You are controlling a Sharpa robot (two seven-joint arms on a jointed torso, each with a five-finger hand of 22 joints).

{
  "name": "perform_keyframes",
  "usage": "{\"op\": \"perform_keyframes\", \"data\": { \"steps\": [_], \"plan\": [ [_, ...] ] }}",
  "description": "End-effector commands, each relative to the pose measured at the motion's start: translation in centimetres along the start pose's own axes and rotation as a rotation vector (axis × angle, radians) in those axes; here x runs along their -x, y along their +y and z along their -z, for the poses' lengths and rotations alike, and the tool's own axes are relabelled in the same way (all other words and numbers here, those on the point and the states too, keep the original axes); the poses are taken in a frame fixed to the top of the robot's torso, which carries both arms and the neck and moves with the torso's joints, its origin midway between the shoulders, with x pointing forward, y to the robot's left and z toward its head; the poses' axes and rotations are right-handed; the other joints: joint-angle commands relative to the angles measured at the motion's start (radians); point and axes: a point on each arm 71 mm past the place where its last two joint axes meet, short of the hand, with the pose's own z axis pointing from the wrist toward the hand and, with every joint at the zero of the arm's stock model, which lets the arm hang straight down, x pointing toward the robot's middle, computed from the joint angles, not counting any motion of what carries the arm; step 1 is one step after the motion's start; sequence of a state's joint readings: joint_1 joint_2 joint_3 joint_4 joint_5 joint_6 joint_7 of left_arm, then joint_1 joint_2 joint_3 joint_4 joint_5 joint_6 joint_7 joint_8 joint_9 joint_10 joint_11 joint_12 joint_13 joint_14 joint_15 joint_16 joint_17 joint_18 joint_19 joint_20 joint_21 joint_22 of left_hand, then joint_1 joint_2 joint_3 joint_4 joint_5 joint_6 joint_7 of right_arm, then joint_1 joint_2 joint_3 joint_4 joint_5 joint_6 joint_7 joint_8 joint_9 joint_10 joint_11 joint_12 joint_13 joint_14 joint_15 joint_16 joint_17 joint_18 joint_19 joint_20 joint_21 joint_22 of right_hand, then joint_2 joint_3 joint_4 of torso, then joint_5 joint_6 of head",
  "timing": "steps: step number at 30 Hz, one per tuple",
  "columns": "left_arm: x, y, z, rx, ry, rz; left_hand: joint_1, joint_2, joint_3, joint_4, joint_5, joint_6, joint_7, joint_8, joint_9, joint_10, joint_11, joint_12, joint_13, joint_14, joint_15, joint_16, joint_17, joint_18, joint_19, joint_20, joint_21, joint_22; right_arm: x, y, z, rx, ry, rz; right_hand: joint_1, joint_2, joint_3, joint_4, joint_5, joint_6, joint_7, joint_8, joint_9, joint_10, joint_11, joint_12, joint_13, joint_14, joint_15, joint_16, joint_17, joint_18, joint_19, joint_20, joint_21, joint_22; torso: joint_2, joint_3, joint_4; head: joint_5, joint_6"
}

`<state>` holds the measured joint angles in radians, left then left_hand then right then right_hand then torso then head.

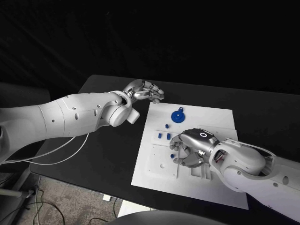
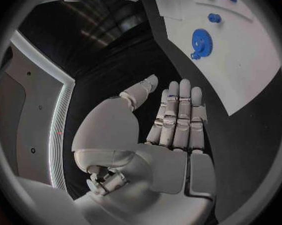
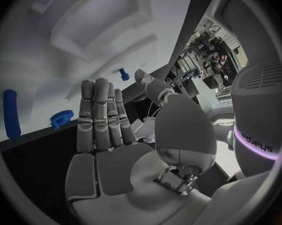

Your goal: Assemble the parts on the task board

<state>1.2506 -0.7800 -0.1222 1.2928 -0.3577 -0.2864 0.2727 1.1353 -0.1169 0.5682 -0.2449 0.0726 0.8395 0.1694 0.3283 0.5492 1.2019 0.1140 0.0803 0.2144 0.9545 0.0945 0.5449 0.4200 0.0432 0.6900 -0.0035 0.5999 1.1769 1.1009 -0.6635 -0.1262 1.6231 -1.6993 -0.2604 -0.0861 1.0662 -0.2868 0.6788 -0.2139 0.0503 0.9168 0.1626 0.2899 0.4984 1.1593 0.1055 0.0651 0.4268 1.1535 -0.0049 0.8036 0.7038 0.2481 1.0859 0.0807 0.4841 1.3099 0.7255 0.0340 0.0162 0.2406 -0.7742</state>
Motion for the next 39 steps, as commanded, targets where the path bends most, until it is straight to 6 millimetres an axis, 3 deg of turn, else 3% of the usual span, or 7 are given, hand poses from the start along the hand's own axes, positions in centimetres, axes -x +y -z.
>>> {"op": "perform_keyframes", "data": {
  "steps": [1,13,17,20,24,29,39],
  "plan": [
    [-0.1,-0.1,0.0,-0.008,0.014,0.001,-0.006,-0.007,-0.002,0.005,0.001,-0.008,-0.002,0.006,-0.002,-0.006,0.004,-0.006,-0.001,-0.001,0.005,-0.006,0.002,0.008,0.006,0.002,-0.004,0.001,1.2,-0.3,0.4,0.010,-0.070,-0.092,0.005,0.003,-0.003,0.003,-0.002,-0.004,-0.002,0.001,0.002,0.005,-0.005,0.005,-0.002,-0.006,-0.004,0.008,0.001,0.014,-0.004,-0.004,0.005,0.019,0.000,-0.0002,-0.0012,-0.004,0.003],
    [0.1,0.0,-0.2,-0.008,0.007,-0.002,-0.008,-0.006,-0.002,0.007,0.001,-0.008,-0.002,0.007,-0.002,-0.006,0.004,-0.006,-0.001,-0.001,0.006,-0.008,0.003,0.009,0.007,0.003,-0.005,0.001,6.4,-3.7,3.4,-0.107,-0.057,-0.213,0.045,0.021,0.017,0.023,0.001,-0.015,0.003,-0.003,-0.002,0.027,-0.012,0.009,-0.010,0.001,-0.011,0.027,0.000,0.014,0.010,-0.010,0.016,0.019,-0.002,0.0009,-0.0015,-0.038,0.042],
    [0.2,0.0,-0.2,-0.009,0.005,-0.003,-0.008,-0.006,-0.002,0.007,0.001,-0.008,-0.002,0.007,-0.002,-0.006,0.004,-0.006,-0.001,-0.001,0.006,-0.008,0.004,0.009,0.007,0.003,-0.006,0.002,7.1,-5.8,4.7,-0.169,-0.031,-0.147,0.037,0.001,-0.008,0.020,-0.001,-0.104,0.044,-0.047,-0.026,-0.067,0.024,-0.002,-0.041,-0.069,0.025,0.017,-0.007,0.003,-0.055,0.008,-0.011,0.018,-0.004,-0.0009,-0.0053,-0.047,0.057],
    [0.4,0.1,-0.3,-0.008,0.001,-0.005,-0.008,-0.006,-0.002,0.008,0.001,-0.008,-0.002,0.007,-0.002,-0.006,0.004,-0.006,-0.001,-0.001,0.006,-0.009,0.004,0.009,0.007,0.003,-0.006,0.002,7.2,-6.5,5.1,-0.194,-0.004,-0.063,0.036,-0.003,-0.029,0.020,0.000,-0.110,0.046,-0.046,-0.028,-0.083,0.031,0.000,-0.050,-0.086,0.032,0.034,-0.002,0.003,-0.068,0.012,-0.008,0.022,-0.006,-0.0006,-0.0078,-0.048,0.059],
    [0.5,0.2,-0.2,-0.007,-0.003,-0.006,-0.009,-0.006,-0.003,0.008,0.001,-0.008,-0.002,0.007,-0.002,-0.006,0.004,-0.006,-0.001,-0.001,0.006,-0.009,0.005,0.009,0.007,0.003,-0.006,0.002,6.9,-7.7,5.9,-0.245,0.044,-0.010,-0.017,-0.008,-0.111,0.014,0.031,-0.177,0.008,-0.072,-0.044,-0.149,0.051,-0.002,-0.075,-0.125,0.049,0.051,-0.002,0.001,-0.101,0.021,-0.010,0.022,-0.007,0.0019,-0.0082,-0.053,0.060],
    [0.7,0.3,-0.2,-0.004,-0.008,-0.008,-0.009,-0.006,-0.003,0.008,0.001,-0.009,-0.002,0.007,-0.002,-0.006,0.004,-0.006,-0.001,-0.001,0.006,-0.009,0.005,0.009,0.007,0.003,-0.006,0.002,6.8,-8.3,6.3,-0.261,0.063,0.010,-0.025,-0.009,-0.148,0.029,0.060,-0.176,0.009,-0.058,-0.039,-0.172,0.057,0.009,-0.094,-0.138,0.056,0.076,-0.001,0.006,-0.104,0.024,-0.002,0.021,-0.006,0.0016,-0.0107,-0.058,0.058],
    [0.6,0.3,-0.3,-0.005,-0.003,-0.007,-0.008,-0.006,-0.002,0.008,0.001,-0.009,-0.002,0.008,-0.003,-0.006,0.004,-0.006,-0.001,-0.001,0.006,-0.010,0.006,0.009,0.007,0.003,-0.007,0.002,6.9,-8.2,5.8,-0.247,0.025,0.062,0.058,0.009,-0.116,0.048,0.008,-0.129,0.014,-0.016,-0.026,-0.122,0.030,0.081,-0.108,-0.121,0.033,0.116,-0.010,0.014,-0.081,0.021,0.023,0.021,-0.006,0.0010,-0.0075,-0.068,0.057]
  ]
}}
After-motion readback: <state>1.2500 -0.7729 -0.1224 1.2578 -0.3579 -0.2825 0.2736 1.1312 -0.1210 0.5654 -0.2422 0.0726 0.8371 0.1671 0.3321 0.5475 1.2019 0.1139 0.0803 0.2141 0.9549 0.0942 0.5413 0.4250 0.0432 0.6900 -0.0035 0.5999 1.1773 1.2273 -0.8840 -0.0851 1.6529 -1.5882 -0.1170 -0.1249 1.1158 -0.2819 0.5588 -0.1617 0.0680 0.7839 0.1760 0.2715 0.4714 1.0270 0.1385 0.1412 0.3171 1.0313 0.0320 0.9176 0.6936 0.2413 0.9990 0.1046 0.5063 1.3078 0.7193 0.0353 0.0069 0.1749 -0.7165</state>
